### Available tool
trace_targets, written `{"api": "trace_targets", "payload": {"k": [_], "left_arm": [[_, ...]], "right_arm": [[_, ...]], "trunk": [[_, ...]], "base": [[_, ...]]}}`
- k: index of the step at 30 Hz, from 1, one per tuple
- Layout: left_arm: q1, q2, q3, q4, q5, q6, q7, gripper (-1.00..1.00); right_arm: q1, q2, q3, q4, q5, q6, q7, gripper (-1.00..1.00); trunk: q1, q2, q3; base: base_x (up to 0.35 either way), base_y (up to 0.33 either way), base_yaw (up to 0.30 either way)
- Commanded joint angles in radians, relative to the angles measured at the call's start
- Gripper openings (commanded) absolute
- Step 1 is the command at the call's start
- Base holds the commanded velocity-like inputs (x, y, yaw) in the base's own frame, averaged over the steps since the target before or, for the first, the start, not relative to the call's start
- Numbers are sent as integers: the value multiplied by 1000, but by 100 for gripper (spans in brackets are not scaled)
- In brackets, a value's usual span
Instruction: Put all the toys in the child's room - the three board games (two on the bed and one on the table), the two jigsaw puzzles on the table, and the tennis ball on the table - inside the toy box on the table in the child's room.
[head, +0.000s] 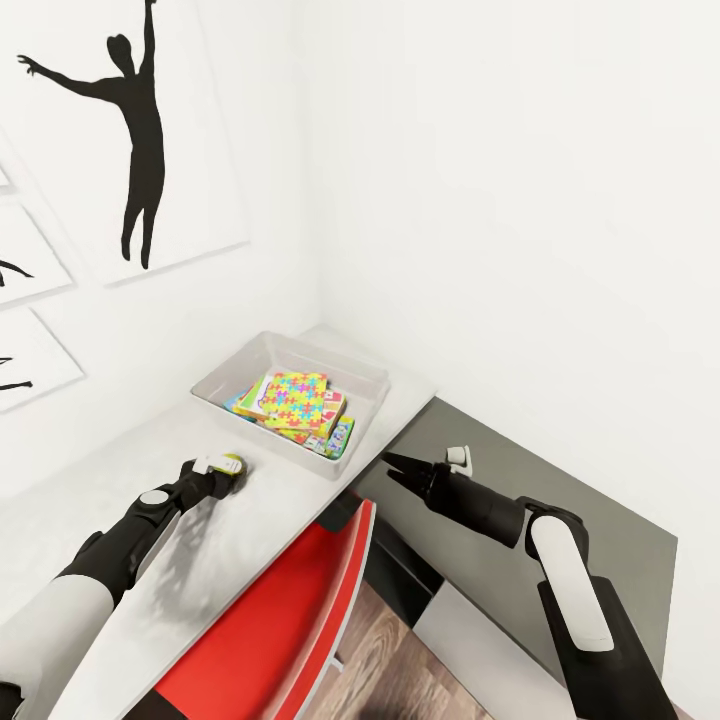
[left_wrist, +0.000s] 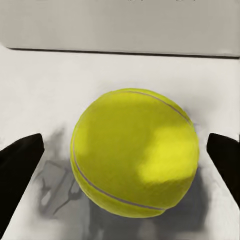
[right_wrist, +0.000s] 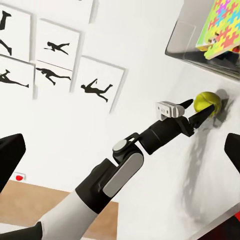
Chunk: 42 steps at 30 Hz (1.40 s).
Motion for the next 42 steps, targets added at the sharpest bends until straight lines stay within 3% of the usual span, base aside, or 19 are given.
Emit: {"api": "trace_targets", "payload": {"k": [1, 42], "left_arm": [[-1, 1, -3, -2, 3, 6, -1, -100], [-1, 1, -1, -2, -2, 6, -2, -100]], "right_arm": [[-1, 1, -2, 0, 8, 5, 8, 100], [-1, 0, -24, 1, 9, -7, 26, 100]], "trunk": [[1, -2, -2], [1, -2, -2]], "base": [[0, 0, 0], [0, 0, 0]]}}
